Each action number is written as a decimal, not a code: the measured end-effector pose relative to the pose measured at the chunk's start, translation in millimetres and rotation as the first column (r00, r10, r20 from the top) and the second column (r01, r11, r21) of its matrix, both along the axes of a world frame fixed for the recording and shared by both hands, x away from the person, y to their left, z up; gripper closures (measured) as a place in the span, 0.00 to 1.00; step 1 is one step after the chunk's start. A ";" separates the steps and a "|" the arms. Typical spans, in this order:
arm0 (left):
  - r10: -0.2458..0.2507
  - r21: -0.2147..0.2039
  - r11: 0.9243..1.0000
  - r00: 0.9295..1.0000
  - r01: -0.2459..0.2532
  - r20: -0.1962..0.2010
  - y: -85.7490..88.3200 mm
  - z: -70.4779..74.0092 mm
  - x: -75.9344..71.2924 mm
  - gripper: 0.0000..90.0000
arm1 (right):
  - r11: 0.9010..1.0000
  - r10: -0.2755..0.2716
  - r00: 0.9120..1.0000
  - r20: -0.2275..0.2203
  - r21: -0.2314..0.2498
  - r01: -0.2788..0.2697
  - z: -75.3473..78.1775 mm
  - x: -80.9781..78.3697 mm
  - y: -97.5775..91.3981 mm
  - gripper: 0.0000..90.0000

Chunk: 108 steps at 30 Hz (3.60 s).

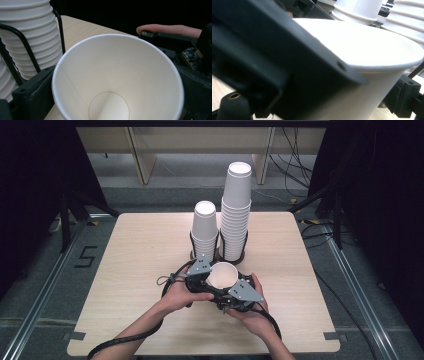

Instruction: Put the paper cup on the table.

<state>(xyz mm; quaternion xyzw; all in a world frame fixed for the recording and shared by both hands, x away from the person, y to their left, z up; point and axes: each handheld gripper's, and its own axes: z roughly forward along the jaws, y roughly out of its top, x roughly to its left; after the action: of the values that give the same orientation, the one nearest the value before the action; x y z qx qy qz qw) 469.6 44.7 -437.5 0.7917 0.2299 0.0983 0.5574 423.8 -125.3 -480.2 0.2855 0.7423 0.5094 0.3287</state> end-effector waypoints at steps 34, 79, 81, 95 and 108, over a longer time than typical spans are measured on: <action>0.004 0.007 1.000 0.998 -0.004 0.055 6.4 -5.5 0.2 0.07 | 0.997 0.028 1.000 -0.013 -0.078 -0.028 -3.6 3.6 2.4 0.00; 0.169 0.004 0.985 0.982 -0.170 0.085 59.4 -3.6 -3.6 0.06 | 0.998 -0.048 0.998 -0.037 -0.041 0.047 -9.7 -10.4 -31.4 0.00; 0.177 0.003 0.984 0.980 -0.178 0.088 62.2 -3.3 -4.8 0.06 | 0.998 -0.054 0.998 -0.032 -0.039 0.053 -9.6 -9.8 -34.3 0.01; 0.244 0.003 0.969 0.965 -0.246 0.099 82.9 -4.5 -8.9 0.06 | 0.993 -0.118 0.992 -0.035 -0.017 0.118 -12.3 -9.4 -49.3 0.01; 0.302 0.001 0.953 0.947 -0.304 0.110 102.5 -3.9 -16.1 0.06 | 0.986 -0.166 0.984 -0.058 0.020 0.167 -12.8 -10.0 -56.6 0.01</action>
<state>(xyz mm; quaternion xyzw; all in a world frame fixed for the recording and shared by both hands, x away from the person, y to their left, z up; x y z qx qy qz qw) 453.5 147.2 -441.4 0.7455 0.3174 0.2277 0.5401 413.8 -181.9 -493.1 0.3648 0.7186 0.4808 0.3455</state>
